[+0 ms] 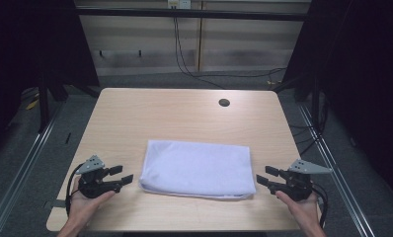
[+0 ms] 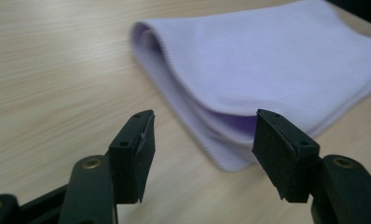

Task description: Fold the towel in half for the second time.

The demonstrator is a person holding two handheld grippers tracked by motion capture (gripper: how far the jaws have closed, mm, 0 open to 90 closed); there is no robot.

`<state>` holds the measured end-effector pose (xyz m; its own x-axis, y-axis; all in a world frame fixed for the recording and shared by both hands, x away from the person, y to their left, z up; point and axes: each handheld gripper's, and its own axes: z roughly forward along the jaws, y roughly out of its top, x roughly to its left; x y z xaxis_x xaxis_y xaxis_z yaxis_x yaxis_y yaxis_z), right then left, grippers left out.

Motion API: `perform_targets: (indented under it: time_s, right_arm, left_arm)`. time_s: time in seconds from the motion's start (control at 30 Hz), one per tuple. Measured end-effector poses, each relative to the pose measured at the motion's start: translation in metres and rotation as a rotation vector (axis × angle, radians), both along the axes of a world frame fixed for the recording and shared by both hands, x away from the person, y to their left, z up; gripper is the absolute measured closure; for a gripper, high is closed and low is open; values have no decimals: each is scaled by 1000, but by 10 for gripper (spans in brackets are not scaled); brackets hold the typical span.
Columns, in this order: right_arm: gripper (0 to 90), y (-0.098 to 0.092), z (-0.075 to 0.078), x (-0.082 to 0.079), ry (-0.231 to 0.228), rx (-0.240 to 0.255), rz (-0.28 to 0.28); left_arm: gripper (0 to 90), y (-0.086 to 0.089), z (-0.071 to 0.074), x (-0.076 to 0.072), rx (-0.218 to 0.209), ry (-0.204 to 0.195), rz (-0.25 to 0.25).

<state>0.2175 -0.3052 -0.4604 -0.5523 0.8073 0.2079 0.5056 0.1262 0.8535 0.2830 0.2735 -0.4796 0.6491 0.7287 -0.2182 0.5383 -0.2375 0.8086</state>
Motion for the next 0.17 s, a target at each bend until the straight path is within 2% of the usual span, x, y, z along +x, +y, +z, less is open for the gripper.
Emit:
perform_targets:
  time_s: [0.07, 0.13, 0.17]
  right_arm:
    - [406, -8, -6, 0, 2, -10, -33]
    - [364, -14, -8, 1, 11, -15, -63]
    - [347, -16, -8, 1, 13, -17, -86]
  left_arm:
    - [372, 8, -1, 3, 8, -26, 85]
    - [344, 13, -1, 7, -47, -6, 95]
    - [342, 14, -2, 7, -41, -3, 99]
